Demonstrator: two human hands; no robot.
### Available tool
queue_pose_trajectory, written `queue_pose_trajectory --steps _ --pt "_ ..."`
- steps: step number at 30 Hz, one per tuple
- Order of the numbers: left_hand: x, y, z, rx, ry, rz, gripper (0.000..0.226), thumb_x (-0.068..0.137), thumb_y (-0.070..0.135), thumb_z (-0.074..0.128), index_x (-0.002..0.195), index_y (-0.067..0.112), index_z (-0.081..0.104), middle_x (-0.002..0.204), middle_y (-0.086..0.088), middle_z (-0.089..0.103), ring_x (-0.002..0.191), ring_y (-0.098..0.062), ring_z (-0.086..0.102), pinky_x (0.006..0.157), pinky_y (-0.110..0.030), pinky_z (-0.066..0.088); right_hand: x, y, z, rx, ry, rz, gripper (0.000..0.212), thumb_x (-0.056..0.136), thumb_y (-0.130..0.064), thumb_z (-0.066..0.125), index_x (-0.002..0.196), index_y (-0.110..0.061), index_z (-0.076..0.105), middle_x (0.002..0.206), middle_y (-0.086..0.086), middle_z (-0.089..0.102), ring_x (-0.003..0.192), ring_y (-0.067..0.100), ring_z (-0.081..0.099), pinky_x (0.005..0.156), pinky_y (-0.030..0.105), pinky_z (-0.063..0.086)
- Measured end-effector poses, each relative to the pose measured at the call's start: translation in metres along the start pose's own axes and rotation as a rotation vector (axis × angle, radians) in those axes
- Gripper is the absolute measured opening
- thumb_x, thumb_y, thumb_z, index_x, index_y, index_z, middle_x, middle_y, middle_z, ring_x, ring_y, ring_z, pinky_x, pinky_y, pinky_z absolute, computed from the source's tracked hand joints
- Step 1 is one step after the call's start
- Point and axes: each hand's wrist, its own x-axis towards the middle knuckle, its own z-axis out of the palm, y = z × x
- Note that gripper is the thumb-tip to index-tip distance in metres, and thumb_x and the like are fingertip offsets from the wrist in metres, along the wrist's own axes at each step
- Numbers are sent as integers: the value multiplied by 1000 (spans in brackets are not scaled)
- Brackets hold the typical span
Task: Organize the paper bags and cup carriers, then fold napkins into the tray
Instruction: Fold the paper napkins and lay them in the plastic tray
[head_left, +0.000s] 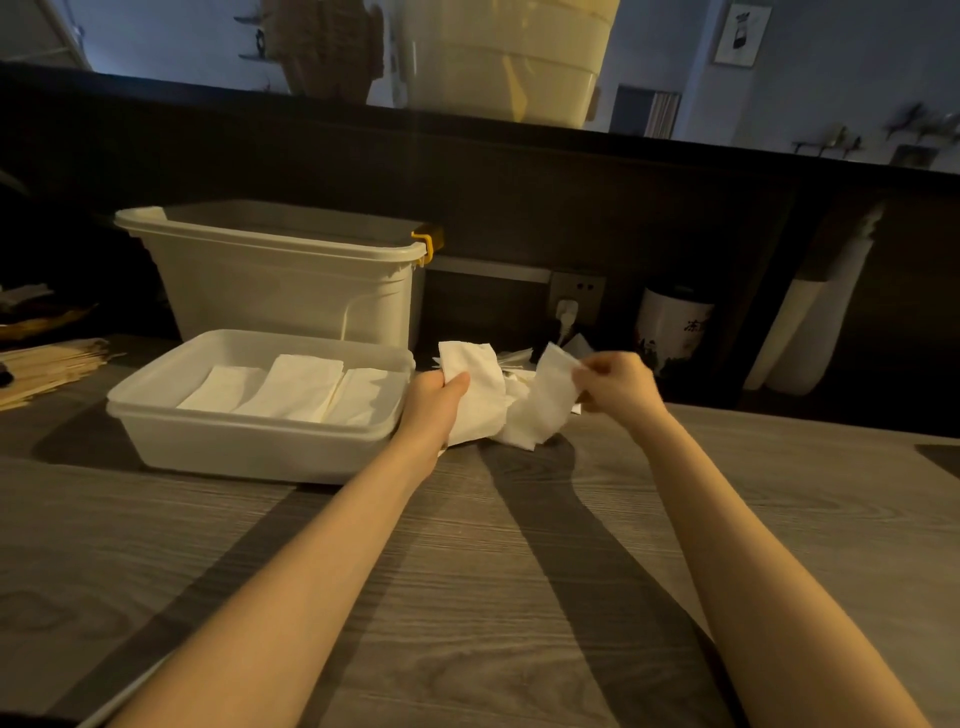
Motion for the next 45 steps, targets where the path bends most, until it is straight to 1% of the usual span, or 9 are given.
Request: queue_pose_trajectory --steps 6,10,14,18,26,31,34,39,45 --pt "-3 2 1 -117 -31 -86 36 99 24 43 134 13 43 115 -5 53 109 -26 53 89 -37 49 -15 -54 -30 365 -93 -270 13 92 -25 57 99 -15 59 96 -1 61 91 12 61 67 20 53" --pt "-4 5 -2 -301 -93 -206 31 96 25 50 124 12 51 112 -9 60 104 -27 58 87 -46 52 -25 -66 -33 527 -276 -260 14 92 -21 56 105 -14 60 95 0 63 82 8 66 65 19 53" --pt "-6 4 -1 -395 -238 -212 36 96 29 49 127 11 51 111 -11 64 101 -27 61 80 -40 55 -30 -64 -16 350 -375 -226 16 91 -20 57 107 -17 58 94 0 62 71 3 65 58 16 52" --pt "-10 9 2 -309 -336 -166 30 100 35 32 94 20 57 87 -3 63 79 -17 60 69 -29 51 -27 -60 1 180 -368 -210 20 91 -20 59 108 -15 52 96 -2 57 81 10 63 59 22 57" --pt "-10 9 4 -217 -411 -129 43 97 53 23 107 25 54 98 -4 64 87 -18 62 70 -28 53 -20 -53 8 15 -253 -275 27 91 -20 59 116 -15 48 101 0 56 83 10 60 60 20 53" --pt "-16 10 7 92 -276 -8 26 92 24 56 115 14 49 106 -3 59 90 -15 56 77 -30 49 -17 -50 11 -47 -206 -378 28 89 -22 61 116 -18 55 98 -7 57 81 3 56 73 20 49" --pt "-13 9 8 190 -155 95 31 95 20 52 124 11 50 109 -4 56 96 -17 51 79 -31 43 -12 -46 13 -13 -145 -384 24 89 -24 61 113 -17 59 102 -7 60 93 5 57 82 20 47" --pt "-6 3 5 165 20 136 35 96 20 48 129 8 49 120 -11 58 110 -26 56 82 -32 48 0 -7 25 -135 13 -152 34 92 -34 57 118 -12 58 117 3 59 100 12 54 80 25 42" --pt "-4 1 3 116 67 143 35 96 13 48 131 8 47 123 -11 57 111 -25 56 80 -30 48 -2 21 43 -445 -195 -16 72 78 -60 62 132 -16 45 139 11 38 120 26 46 94 38 44"
